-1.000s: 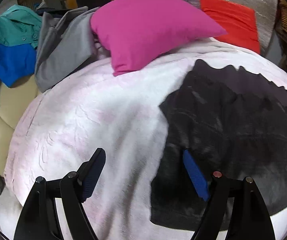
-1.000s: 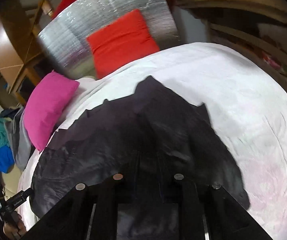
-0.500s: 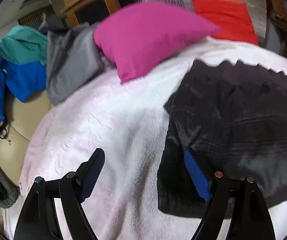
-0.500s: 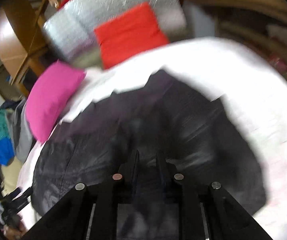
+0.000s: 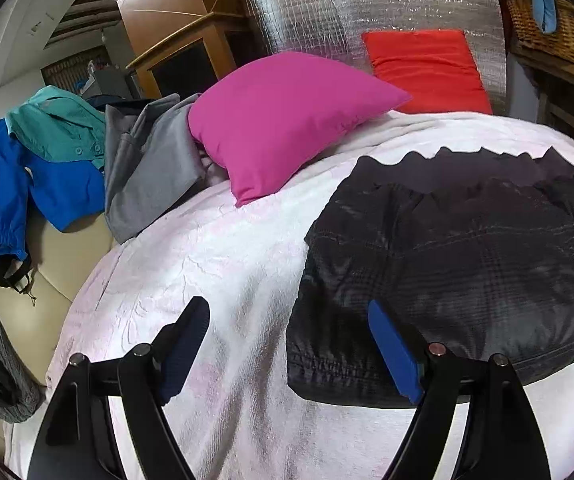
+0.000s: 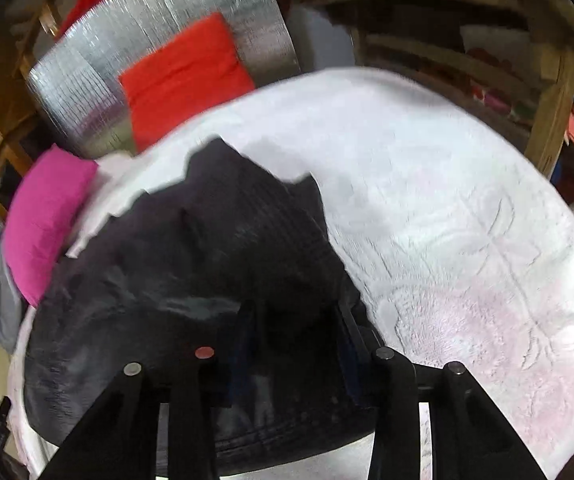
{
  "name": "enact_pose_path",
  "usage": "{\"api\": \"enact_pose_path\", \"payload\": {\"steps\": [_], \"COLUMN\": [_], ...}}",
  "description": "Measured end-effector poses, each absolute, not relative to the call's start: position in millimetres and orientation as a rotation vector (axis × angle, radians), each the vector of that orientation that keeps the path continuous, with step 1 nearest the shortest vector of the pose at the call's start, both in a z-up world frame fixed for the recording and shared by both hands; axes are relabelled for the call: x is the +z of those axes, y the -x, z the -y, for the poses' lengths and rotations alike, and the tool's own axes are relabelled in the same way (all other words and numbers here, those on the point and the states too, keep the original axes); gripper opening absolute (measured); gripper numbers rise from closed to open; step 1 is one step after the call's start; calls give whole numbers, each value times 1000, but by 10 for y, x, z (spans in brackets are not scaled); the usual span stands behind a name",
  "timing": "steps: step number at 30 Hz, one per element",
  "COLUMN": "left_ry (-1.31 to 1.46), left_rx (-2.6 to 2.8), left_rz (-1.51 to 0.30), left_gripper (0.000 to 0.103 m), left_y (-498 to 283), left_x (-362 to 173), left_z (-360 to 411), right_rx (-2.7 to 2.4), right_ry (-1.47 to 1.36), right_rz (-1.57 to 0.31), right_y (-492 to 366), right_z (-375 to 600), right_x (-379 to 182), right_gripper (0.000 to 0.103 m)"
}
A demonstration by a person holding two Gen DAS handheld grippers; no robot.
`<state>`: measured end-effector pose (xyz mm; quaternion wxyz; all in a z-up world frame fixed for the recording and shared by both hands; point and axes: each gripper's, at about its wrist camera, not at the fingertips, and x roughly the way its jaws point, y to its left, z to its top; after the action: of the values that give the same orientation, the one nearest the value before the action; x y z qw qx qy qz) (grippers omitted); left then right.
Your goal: Fold large clothes
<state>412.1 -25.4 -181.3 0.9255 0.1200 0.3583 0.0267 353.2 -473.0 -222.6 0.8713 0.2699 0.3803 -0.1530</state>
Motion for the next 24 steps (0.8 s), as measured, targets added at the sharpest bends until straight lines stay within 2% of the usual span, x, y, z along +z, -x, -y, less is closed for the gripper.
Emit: {"api": "enact_pose_path", "payload": {"steps": [6, 8, 17, 24], "left_ry": [-249, -254, -260, -266], "left_rx": [41, 36, 9, -34], "left_rz": [-708, -699, -720, -762], "left_gripper": [82, 82, 82, 82], "left_y": [-4039, -3998, -3930, -4214], "left_x": [-1752, -1735, -1814, -1840], "left_z": [303, 330, 443, 508], "right_rx": [-222, -167, -93, -93], "right_ry": [-526, -518, -552, -541], "right_rz": [-730, -749, -912, -840], "right_y": [-3375, -3335, -3438, -3601], "right_z": [4403, 4239, 3870, 4134], "right_x": [-1998, -2013, -2530, -2216], "right_gripper": [40, 31, 31, 31]}}
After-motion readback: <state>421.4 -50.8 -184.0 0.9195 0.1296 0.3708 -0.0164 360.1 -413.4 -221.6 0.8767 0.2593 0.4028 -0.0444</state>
